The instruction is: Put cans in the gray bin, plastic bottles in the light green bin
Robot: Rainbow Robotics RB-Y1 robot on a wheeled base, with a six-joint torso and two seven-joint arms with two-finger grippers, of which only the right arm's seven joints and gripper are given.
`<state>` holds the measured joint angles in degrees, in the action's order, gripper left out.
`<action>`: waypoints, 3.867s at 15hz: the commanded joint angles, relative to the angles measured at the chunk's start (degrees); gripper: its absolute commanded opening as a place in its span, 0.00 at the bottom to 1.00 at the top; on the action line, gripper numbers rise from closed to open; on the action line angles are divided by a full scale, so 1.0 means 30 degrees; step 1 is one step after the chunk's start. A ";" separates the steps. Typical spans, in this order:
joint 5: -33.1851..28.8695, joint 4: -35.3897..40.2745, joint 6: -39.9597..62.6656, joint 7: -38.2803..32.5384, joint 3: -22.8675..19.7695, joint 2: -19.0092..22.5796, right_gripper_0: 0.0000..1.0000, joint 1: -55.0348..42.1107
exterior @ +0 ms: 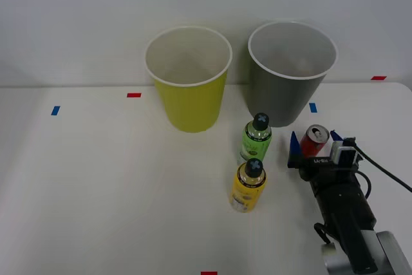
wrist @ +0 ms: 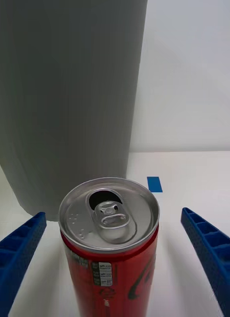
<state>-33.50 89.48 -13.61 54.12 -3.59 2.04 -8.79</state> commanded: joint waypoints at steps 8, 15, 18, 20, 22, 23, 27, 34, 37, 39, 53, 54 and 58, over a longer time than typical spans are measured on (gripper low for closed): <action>0.0296 -0.0002 -0.0003 0.0154 0.0054 0.0286 0.06 -0.0001; 0.1614 0.0027 -0.0794 0.0125 0.0347 0.1282 0.06 -0.0206; 0.4866 0.0086 -0.2464 0.0183 0.1285 0.3304 0.06 -0.0733; 0.7064 0.0233 -0.2903 0.0242 0.2369 0.4564 0.06 -0.0762; 0.7503 0.1199 -0.2903 0.0271 0.2574 0.5208 0.06 -0.0762; 0.7796 0.1815 -0.2903 0.0154 0.2574 0.5413 0.05 -0.0733; 1.0521 0.4451 -0.2816 0.0037 0.2779 0.5618 0.05 -0.0411; 1.4007 0.9315 0.1081 -0.0139 0.2105 0.5501 0.03 0.0058; 1.4095 1.0252 0.3542 -0.0197 0.1636 0.4710 0.02 0.1230; 1.3831 1.0223 0.6267 0.0183 0.1314 0.3626 0.03 0.3046; 1.2835 0.6795 1.0778 0.5984 0.0201 0.1165 0.02 0.8466; 1.2718 0.6795 1.0778 0.6219 0.0347 0.1282 0.02 0.8495; 1.2132 0.6678 1.0778 0.7068 0.0640 0.1634 0.02 0.8495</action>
<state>3.35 109.75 18.77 74.71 -1.84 6.77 16.70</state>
